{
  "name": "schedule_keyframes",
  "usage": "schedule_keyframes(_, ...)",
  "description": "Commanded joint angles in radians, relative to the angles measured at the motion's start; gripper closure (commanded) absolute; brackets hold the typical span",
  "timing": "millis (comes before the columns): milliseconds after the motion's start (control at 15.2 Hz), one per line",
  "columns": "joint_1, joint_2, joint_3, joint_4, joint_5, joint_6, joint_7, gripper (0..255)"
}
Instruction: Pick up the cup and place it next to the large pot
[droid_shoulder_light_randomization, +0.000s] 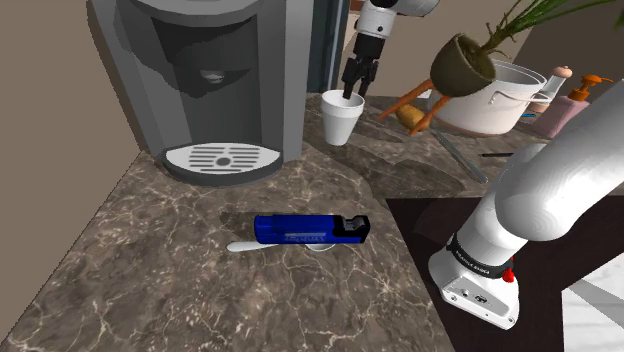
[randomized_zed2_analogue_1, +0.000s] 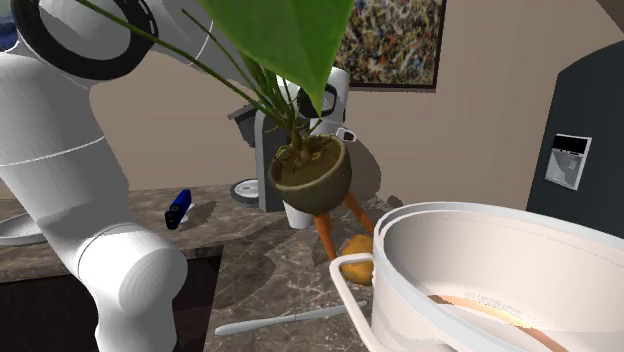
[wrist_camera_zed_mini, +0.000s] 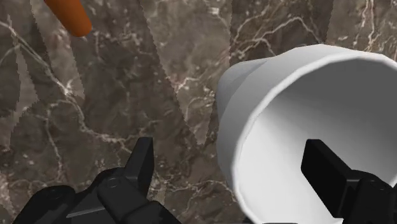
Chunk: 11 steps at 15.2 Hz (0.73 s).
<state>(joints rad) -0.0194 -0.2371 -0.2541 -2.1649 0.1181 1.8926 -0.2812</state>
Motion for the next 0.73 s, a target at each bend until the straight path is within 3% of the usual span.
schedule_keyframes(0,0.002,0.006,0.002,-0.021,0.003,0.027,-0.001,0)
schedule_keyframes(132,0.004,0.013,0.003,-0.049,0.007,0.062,-0.003,0)
schedule_keyframes(660,0.004,0.013,0.003,-0.049,0.007,0.061,-0.003,0)
